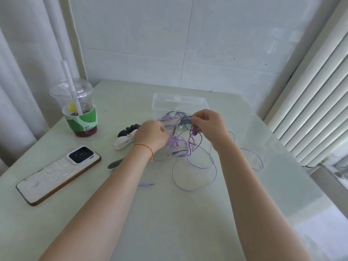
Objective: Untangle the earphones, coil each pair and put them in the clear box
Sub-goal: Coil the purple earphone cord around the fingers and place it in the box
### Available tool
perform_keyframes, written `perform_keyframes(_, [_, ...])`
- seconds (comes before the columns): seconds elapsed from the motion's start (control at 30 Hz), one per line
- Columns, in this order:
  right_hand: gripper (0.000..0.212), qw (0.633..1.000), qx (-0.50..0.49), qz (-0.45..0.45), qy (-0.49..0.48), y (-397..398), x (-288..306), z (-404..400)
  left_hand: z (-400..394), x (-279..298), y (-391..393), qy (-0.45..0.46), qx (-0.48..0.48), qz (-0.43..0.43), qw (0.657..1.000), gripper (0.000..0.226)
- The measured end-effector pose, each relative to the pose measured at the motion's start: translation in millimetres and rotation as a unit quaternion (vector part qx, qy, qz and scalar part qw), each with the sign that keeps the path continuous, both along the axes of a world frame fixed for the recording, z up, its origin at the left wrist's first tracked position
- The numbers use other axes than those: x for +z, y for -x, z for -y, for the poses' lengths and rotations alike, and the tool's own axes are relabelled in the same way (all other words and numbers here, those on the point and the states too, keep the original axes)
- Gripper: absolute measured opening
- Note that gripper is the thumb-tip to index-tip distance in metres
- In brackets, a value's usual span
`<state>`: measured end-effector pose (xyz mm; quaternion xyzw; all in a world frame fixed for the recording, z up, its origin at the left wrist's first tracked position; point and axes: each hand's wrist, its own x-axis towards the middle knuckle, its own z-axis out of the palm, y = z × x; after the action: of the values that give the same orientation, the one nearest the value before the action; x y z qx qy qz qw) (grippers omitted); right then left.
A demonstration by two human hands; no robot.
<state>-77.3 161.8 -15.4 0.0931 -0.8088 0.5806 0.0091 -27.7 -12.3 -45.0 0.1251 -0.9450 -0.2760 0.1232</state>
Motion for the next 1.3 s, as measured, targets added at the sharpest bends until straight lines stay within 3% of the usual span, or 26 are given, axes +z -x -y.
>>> perform_keyframes(0.07, [0.007, 1.000, 0.003, -0.002, 0.008, -3, 2, 1, 2, 2, 0, -0.084, 0.056, -0.089, 0.991, 0.025])
perform_keyframes(0.1, [0.008, 1.000, 0.010, 0.000, 0.012, -5, 3, 1, 2, 4, 1, -0.172, 0.047, -0.128, 0.976, 0.026])
perform_keyframes(0.17, [0.010, 0.999, 0.030, 0.004, 0.018, -8, 4, 5, -2, 10, 4, -0.353, -0.028, -0.150, 0.923, 0.026])
perform_keyframes(0.2, [0.011, 0.999, 0.040, 0.004, 0.021, -10, 6, 7, -5, 12, 3, -0.393, -0.059, -0.126, 0.909, 0.026])
perform_keyframes(0.23, [0.010, 0.998, 0.051, 0.005, 0.030, -12, 7, 9, -6, 10, 5, -0.397, -0.089, -0.099, 0.908, 0.024])
perform_keyframes(0.3, [0.006, 0.996, 0.073, 0.008, 0.059, -14, 10, 11, -6, 2, 7, -0.320, -0.126, -0.054, 0.937, 0.022])
perform_keyframes(0.4, [0.007, 0.997, 0.034, -0.001, 0.074, -11, 12, 10, -1, -8, 7, -0.217, -0.098, -0.024, 0.971, 0.019])
perform_keyframes(0.53, [0.012, 0.991, -0.110, 0.002, 0.080, 0, 12, -4, 13, -4, 7, -0.297, -0.028, -0.069, 0.952, 0.012])
perform_keyframes(0.67, [0.013, 0.993, -0.108, 0.018, 0.033, 4, 8, -12, 23, 6, 15, -0.506, 0.060, -0.075, 0.857, 0.019])
perform_keyframes(0.73, [0.011, 0.993, -0.120, 0.012, 0.008, 5, 7, -14, 29, 6, 19, -0.545, 0.089, -0.087, 0.829, 0.026])
perform_keyframes(0.9, [0.029, 0.972, -0.167, -0.005, -0.163, 8, 5, -19, 22, 8, 9, -0.446, 0.035, -0.076, 0.891, 0.024])
perform_keyframes(1.0, [0.026, 0.978, -0.108, -0.054, -0.168, 0, 12, -9, 12, 13, 2, -0.426, -0.053, -0.063, 0.901, 0.023])
perform_keyframes(1.17, [0.018, 0.984, 0.123, -0.031, -0.123, -19, 16, 12, 4, 23, -7, -0.425, -0.142, -0.067, 0.891, 0.010])
perform_keyframes(1.3, [0.008, 0.989, 0.083, -0.049, -0.112, -16, 13, 12, 8, 25, -8, -0.426, -0.153, -0.031, 0.891, 0.012])
